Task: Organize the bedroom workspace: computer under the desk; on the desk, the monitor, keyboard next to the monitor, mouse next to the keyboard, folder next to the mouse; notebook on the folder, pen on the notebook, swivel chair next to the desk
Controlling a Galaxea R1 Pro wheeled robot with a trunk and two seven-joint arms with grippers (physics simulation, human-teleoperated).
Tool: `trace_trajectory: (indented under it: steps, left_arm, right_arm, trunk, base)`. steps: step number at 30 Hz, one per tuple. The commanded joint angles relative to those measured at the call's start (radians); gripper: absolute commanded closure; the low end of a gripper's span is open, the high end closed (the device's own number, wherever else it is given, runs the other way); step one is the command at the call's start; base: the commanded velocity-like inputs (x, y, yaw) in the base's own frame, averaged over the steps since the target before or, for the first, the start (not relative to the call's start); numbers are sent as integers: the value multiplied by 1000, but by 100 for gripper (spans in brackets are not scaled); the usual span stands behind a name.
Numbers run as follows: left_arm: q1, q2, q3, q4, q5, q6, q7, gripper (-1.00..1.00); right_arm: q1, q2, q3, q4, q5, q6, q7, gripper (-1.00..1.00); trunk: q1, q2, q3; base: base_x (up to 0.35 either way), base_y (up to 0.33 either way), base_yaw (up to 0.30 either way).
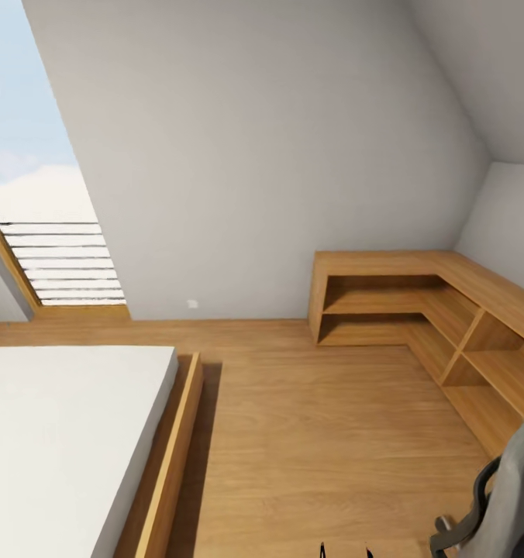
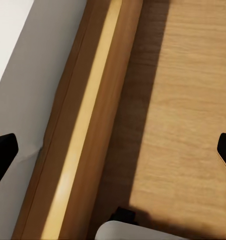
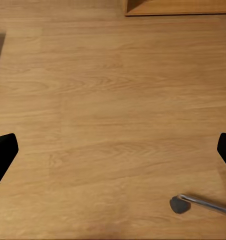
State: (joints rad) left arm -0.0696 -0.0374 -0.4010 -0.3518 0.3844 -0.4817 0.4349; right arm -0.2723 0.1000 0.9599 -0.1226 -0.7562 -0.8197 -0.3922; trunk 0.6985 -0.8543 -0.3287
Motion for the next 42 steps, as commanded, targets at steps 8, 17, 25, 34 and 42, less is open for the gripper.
trace_trajectory:
  steps: [8,17,25,34,42]
  left_arm:
    - [-1,1,-9,0,5,-3,7,-100]
    - [-1,1,-9,1,5,-3,7,-100]
    - [-1,1,-8,1,5,-4,7,-100]
    - [-1,1,-7,1,5,-3,7,-100]
    - [-1,1,-8,4,5,-3,7,-100]
  right_arm:
    - [-1,0,9,0,-2,0,-9,-100]
    - [-1,4,10,0,-2,0,-9,-100]
    - [-1,3,10,0,-2,1,-8,-100]
    - [-1,4,10,0,-2,2,-8,-100]
    - [-1,4,10,0,-2,3,-8,-100]
  trunk:
    - [1,-1,-1]
    - [1,-1,-1]
    - [1,-1,-1]
    - [1,-1,-1]
    - [1,-1,-1]
  base:
    - [328,0,0]
    - [329,0,0]
    - [330,0,0]
    - [331,0,0]
    - [332,0,0]
